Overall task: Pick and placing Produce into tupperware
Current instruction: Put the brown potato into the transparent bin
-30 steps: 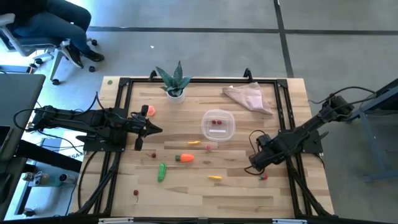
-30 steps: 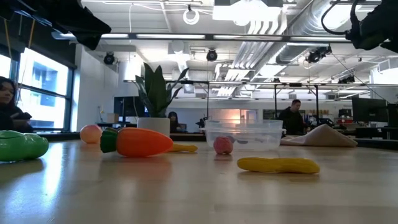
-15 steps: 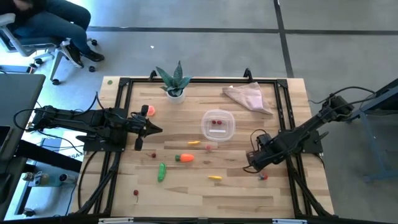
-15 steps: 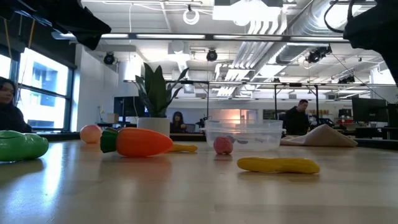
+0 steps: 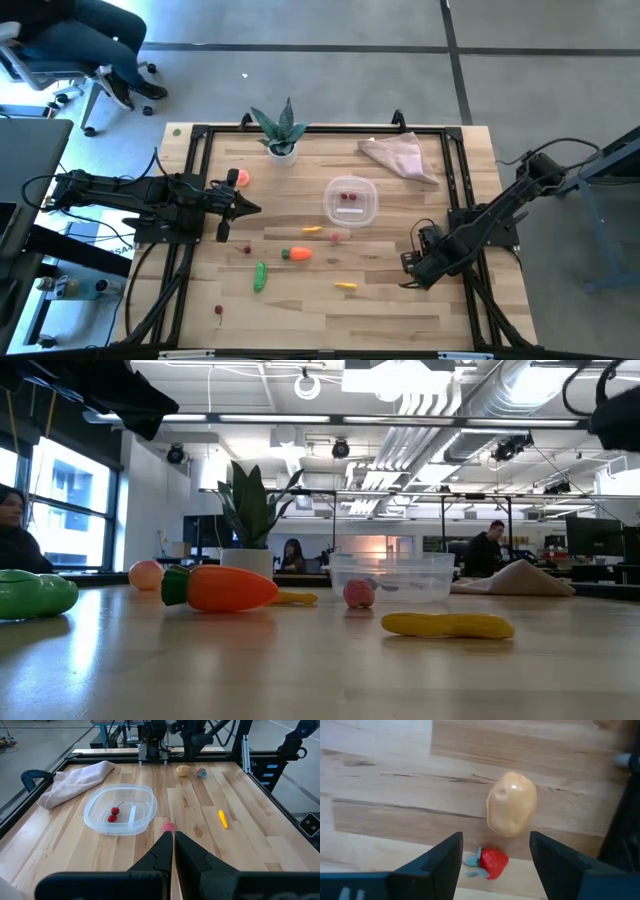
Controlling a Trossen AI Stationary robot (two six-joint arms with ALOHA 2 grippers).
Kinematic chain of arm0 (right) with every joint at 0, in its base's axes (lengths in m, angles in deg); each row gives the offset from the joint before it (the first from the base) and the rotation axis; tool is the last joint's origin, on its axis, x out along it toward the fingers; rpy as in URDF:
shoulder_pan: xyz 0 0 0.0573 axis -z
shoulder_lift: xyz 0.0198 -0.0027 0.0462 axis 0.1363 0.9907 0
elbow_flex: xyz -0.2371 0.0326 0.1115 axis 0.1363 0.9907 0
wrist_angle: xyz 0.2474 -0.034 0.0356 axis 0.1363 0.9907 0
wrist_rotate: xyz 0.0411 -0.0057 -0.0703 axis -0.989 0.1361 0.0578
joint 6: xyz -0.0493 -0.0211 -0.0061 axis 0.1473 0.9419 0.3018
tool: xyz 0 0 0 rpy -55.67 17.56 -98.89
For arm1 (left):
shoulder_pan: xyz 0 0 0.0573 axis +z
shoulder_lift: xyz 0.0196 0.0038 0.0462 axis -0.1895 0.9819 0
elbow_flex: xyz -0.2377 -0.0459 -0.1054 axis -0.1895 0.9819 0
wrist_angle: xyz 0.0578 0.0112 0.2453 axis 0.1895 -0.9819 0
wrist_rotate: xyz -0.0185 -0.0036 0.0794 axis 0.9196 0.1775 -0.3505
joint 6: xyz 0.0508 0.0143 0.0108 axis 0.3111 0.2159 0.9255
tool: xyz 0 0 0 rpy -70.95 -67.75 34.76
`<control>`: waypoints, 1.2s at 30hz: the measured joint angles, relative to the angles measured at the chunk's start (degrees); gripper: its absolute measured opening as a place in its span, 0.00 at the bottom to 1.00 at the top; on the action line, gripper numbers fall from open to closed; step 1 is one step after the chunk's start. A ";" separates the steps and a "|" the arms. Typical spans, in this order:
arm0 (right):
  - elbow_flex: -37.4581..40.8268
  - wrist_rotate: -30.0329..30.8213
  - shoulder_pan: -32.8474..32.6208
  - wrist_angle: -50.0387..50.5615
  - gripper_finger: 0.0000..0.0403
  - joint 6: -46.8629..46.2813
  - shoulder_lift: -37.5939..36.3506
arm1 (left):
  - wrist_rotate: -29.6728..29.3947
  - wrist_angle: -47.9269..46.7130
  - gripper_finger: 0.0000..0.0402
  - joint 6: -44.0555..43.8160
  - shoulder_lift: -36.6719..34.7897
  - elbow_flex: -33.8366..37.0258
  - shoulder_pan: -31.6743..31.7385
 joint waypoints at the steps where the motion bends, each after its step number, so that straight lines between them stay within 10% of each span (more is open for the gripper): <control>1: 0.90 -0.86 0.08 -0.73 0.55 0.02 0.03 | 0.00 0.00 0.02 0.00 0.02 0.00 0.00; 36: 2.51 -0.28 -0.61 -1.43 0.58 -4.97 1.05 | 0.00 0.00 0.02 0.00 0.00 0.00 0.00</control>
